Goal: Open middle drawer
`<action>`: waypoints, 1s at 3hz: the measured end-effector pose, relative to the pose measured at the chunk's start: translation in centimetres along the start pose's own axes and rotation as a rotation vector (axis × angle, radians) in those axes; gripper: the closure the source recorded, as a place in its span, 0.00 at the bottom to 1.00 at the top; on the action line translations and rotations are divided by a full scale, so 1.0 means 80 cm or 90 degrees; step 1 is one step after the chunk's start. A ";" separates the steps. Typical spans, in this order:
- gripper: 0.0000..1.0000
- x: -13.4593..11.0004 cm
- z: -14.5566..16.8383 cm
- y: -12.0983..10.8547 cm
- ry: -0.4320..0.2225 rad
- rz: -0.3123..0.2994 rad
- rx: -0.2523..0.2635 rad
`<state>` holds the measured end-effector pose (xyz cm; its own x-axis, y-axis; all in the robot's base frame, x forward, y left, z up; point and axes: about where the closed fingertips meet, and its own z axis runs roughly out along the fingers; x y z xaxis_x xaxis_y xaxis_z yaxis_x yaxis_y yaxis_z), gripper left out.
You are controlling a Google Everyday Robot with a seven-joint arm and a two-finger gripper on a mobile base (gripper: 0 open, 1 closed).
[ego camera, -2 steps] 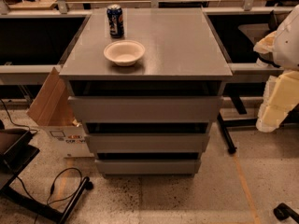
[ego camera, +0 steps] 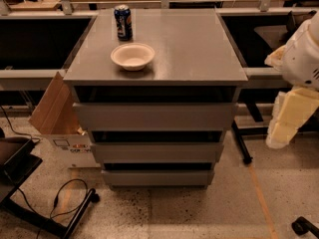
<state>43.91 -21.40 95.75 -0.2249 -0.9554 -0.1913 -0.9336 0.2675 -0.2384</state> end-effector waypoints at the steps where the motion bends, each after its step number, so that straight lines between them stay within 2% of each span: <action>1: 0.00 0.015 0.101 0.020 0.048 0.007 -0.006; 3: 0.00 0.035 0.250 0.045 0.061 -0.001 -0.012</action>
Offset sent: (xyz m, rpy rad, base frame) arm 0.0155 0.0038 -0.2233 -0.0864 0.0491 -0.0372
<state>45.50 -20.63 75.33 -0.2475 -0.9638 -0.0993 -0.9391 0.2638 -0.2202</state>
